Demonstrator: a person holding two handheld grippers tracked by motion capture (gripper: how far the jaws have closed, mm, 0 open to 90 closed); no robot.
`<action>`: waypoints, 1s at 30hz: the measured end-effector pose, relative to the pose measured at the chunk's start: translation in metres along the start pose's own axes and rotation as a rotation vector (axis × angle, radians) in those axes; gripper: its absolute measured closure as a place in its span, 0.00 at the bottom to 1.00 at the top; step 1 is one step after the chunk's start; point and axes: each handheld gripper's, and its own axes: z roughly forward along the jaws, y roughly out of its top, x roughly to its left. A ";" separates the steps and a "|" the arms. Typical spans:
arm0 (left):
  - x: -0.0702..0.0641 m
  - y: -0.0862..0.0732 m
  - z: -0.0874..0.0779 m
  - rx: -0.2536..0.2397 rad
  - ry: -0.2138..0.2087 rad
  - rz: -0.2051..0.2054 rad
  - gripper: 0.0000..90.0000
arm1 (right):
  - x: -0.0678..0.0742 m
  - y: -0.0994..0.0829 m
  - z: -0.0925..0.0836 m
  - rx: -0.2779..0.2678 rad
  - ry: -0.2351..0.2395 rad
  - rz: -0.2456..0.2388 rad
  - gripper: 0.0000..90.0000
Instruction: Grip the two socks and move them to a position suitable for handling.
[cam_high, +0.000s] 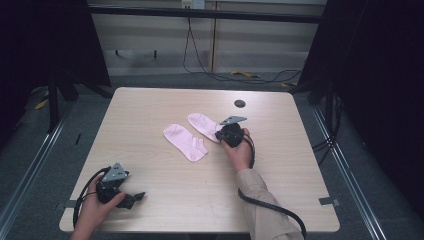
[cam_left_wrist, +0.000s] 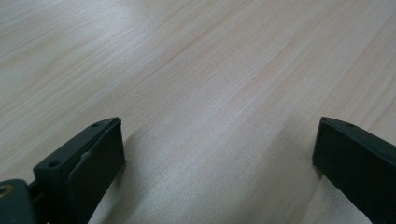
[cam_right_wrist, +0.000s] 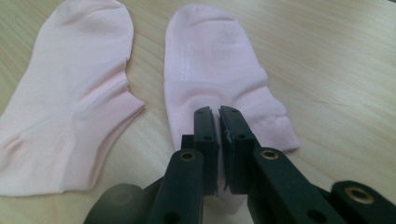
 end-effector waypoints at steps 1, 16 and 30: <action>0.000 0.000 0.000 0.000 0.000 0.000 0.02 | -0.001 0.000 -0.004 0.005 0.002 0.000 0.95; 0.000 0.000 0.000 0.000 -0.001 -0.002 0.02 | 0.002 -0.002 0.010 0.038 -0.004 -0.032 0.47; 0.000 0.000 0.000 0.001 -0.004 -0.002 0.02 | -0.004 0.012 -0.025 -0.063 0.032 0.022 0.95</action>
